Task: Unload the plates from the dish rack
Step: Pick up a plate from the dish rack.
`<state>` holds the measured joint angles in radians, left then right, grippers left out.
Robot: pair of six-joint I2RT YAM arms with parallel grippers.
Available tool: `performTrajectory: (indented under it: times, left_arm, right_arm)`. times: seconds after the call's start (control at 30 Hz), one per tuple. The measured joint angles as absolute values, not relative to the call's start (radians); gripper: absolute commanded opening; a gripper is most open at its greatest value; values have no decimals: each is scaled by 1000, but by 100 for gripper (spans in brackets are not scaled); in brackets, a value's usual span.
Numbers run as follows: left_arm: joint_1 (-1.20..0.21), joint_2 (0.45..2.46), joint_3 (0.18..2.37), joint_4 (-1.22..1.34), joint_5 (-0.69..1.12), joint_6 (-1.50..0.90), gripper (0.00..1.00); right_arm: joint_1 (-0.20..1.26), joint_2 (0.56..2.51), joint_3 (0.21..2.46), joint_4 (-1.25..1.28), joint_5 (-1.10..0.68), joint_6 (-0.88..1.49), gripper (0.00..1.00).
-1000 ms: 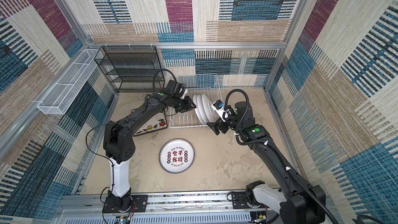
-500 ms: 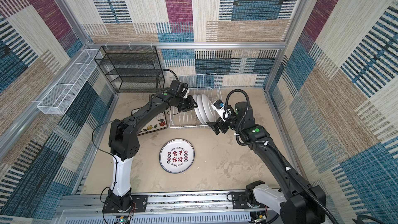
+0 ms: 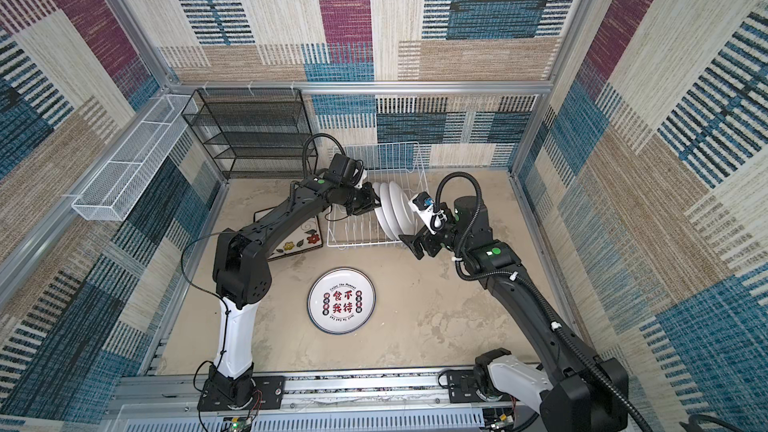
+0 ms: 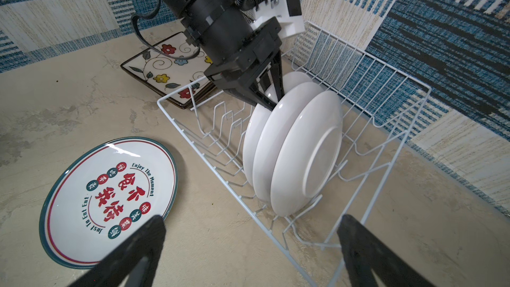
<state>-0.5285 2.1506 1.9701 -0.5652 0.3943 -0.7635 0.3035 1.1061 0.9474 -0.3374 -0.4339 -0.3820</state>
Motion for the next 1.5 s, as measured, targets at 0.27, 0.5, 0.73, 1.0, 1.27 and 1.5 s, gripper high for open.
performTrajectory:
  times: [0.27,0.5,0.73,1.0,1.27,1.5]
  left_arm:
    - [-533,2156,1970,-526,430,-766,4]
    - [-533,2144,1965,-536,433,-766,0]
    - [-532,2130,1969,-565,428,-766,0]
    - [-532,2122,1986,-589,443,-765,0]
    - [-532,2097,2007,-619,458,-761,0]
    - [-532,2070,2012,-654,469,-754,0]
  right_arm:
    - [303,1100,946,-337,-434,-375,100]
    - [303,1100,946,-337,-434,-368,100]
    - [302,1099,946,-337,-434,-368,100]
    - [303,1099,947,-335,-434,-367,100]
    - [303,1103,947,-333,-434,-360,100]
    - [303,1104,947,-317,-434,-353,100]
